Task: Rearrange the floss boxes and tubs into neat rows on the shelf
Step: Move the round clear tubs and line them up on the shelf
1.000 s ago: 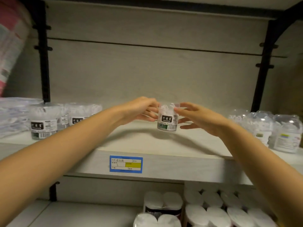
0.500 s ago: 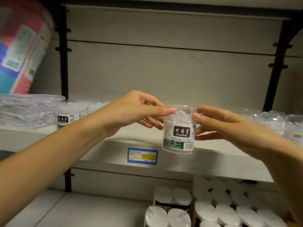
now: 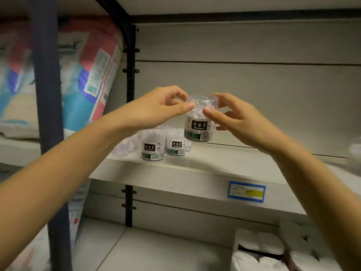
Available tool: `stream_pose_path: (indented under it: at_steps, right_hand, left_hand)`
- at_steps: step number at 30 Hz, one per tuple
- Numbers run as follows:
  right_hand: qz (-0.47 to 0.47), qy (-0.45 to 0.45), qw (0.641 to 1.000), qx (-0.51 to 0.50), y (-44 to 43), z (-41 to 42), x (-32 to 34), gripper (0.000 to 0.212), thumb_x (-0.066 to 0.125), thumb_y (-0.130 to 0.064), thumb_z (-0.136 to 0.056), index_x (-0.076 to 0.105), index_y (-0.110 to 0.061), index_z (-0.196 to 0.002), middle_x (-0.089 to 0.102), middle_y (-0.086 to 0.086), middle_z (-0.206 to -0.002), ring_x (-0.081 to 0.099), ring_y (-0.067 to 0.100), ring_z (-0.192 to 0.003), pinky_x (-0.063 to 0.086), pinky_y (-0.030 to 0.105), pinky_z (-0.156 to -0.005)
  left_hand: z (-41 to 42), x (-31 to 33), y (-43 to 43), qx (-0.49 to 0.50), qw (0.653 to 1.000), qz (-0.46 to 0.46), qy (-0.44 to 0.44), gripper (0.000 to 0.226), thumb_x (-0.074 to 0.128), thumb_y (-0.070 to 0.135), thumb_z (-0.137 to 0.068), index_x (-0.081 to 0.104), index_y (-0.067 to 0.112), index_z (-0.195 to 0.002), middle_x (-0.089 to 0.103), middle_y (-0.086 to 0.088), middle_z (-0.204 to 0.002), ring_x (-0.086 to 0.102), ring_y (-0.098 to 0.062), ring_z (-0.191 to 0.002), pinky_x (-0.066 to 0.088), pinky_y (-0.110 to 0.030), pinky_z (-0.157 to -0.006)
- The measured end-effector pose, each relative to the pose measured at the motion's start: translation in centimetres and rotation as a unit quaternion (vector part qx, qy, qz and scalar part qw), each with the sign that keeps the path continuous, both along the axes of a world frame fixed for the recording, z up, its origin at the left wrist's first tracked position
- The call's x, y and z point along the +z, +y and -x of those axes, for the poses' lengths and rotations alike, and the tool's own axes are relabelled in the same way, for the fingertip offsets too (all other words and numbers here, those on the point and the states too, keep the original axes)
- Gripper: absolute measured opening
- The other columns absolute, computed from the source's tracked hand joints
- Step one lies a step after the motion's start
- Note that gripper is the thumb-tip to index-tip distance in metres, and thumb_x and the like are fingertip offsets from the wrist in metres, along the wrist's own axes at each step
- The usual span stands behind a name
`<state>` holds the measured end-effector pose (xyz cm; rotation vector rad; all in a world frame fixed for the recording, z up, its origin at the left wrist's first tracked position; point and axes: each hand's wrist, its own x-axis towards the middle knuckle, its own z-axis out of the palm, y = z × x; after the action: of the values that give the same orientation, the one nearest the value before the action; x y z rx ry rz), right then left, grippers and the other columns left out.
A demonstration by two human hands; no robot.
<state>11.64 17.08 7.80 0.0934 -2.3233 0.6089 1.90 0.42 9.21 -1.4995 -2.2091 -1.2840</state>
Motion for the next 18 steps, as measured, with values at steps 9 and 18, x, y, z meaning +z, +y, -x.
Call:
stream_pose_path:
  at_steps: [9,18]
  right_hand:
    - [0.072,-0.068,0.995,-0.022,-2.4,5.5,-3.1,0.057,0.055,-0.04,-0.085,0.041,-0.017,-0.136,0.051,-0.005,-0.121,0.062,0.021,-0.1,0.054,0.043,-0.087]
    - [0.115,-0.16,0.98,-0.022,-2.5,6.4,-4.2,0.047,0.051,-0.031,-0.09,0.042,-0.017,-0.134,0.052,-0.002,-0.118,0.059,0.014,-0.099,0.053,0.032,-0.086]
  left_hand:
    - [6.0,-1.9,-1.7,0.079,0.967,0.149,0.193,0.039,0.045,0.042,-0.092,0.059,0.012,-0.113,0.057,-0.002,-0.11,0.045,-0.019,-0.108,0.033,-0.027,-0.082]
    - [8.1,-3.6,-2.1,0.073,0.944,0.231,0.222,0.048,0.037,0.042,-0.095,0.04,0.02,-0.138,0.042,-0.006,-0.141,0.032,-0.023,-0.131,0.027,-0.041,-0.11]
